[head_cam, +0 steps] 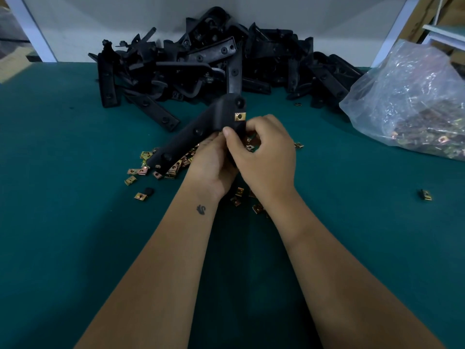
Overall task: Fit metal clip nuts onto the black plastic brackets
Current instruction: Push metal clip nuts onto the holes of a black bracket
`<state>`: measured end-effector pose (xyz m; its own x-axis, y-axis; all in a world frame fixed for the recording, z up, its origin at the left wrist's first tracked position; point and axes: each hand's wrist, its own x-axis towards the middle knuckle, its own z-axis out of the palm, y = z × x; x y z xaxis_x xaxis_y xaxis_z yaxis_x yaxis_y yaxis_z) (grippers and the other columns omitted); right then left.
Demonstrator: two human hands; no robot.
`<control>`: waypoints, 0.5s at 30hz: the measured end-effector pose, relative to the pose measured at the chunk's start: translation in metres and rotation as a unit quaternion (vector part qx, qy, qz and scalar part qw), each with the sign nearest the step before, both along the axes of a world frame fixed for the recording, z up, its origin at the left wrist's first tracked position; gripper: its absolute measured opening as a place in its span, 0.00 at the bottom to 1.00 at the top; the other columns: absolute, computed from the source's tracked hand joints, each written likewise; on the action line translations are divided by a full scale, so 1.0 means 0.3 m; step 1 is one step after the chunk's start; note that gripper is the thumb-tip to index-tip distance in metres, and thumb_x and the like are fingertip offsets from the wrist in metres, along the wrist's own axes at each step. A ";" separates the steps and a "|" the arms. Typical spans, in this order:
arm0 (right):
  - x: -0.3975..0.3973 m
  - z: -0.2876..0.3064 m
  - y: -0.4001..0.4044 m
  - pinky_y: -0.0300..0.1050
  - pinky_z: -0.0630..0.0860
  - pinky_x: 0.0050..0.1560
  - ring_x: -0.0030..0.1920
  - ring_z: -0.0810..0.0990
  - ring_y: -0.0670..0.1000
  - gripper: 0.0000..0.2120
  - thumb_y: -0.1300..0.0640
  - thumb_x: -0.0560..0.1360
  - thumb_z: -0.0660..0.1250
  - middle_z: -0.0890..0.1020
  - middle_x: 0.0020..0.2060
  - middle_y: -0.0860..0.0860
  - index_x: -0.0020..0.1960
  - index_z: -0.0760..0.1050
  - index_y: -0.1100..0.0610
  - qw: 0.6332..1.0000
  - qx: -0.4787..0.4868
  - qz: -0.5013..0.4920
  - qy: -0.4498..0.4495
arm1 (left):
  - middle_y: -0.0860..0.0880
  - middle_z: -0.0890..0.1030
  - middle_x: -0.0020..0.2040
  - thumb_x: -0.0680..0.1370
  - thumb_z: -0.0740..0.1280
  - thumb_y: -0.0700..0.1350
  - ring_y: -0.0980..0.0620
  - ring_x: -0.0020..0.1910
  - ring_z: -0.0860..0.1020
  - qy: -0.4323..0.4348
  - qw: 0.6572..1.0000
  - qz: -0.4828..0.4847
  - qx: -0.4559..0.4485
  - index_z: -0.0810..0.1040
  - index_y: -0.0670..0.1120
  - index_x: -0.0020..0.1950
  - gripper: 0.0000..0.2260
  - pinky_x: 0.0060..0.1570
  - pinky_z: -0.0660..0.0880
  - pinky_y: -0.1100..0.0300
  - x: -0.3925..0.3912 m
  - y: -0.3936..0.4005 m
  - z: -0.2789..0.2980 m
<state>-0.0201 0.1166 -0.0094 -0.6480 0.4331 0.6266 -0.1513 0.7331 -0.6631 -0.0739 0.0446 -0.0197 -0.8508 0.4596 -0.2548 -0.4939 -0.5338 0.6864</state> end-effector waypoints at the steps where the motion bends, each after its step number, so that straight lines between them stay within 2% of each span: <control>1: -0.002 -0.001 0.001 0.46 0.75 0.44 0.43 0.77 0.49 0.12 0.49 0.73 0.72 0.78 0.40 0.48 0.43 0.79 0.59 1.000 -0.003 -0.005 0.003 | 0.42 0.85 0.51 0.82 0.61 0.41 0.47 0.49 0.84 0.001 1.000 -0.001 0.001 0.81 0.40 0.56 0.11 0.47 0.81 0.55 0.001 0.000 0.000; 3: -0.006 -0.004 0.008 0.44 0.74 0.43 0.43 0.77 0.48 0.12 0.49 0.75 0.71 0.79 0.40 0.48 0.43 0.79 0.58 1.000 -0.018 -0.019 0.004 | 0.44 0.84 0.43 0.80 0.60 0.39 0.48 0.42 0.83 0.010 1.000 -0.002 0.004 0.81 0.39 0.49 0.10 0.41 0.81 0.57 0.003 -0.005 0.000; 6: -0.011 -0.010 0.023 0.45 0.74 0.44 0.44 0.77 0.47 0.13 0.47 0.76 0.69 0.80 0.42 0.48 0.45 0.81 0.57 0.998 -0.054 -0.040 -0.010 | 0.47 0.78 0.36 0.79 0.62 0.40 0.49 0.38 0.79 0.010 0.999 0.005 0.039 0.77 0.40 0.48 0.06 0.40 0.80 0.57 0.005 -0.017 0.001; 10: -0.016 -0.015 0.027 0.45 0.75 0.45 0.45 0.78 0.46 0.17 0.41 0.73 0.70 0.80 0.42 0.46 0.46 0.79 0.55 0.996 -0.067 -0.053 -0.033 | 0.45 0.85 0.43 0.81 0.64 0.51 0.48 0.45 0.84 -0.007 0.999 0.023 0.045 0.81 0.40 0.51 0.14 0.49 0.82 0.54 0.001 -0.010 0.001; 15: -0.019 -0.023 0.018 0.43 0.72 0.40 0.42 0.78 0.47 0.16 0.41 0.73 0.70 0.80 0.39 0.47 0.44 0.79 0.55 0.997 -0.003 -0.071 -0.043 | 0.44 0.84 0.46 0.80 0.66 0.51 0.48 0.47 0.84 -0.022 0.996 0.046 0.067 0.80 0.39 0.53 0.14 0.51 0.82 0.54 -0.001 -0.004 -0.001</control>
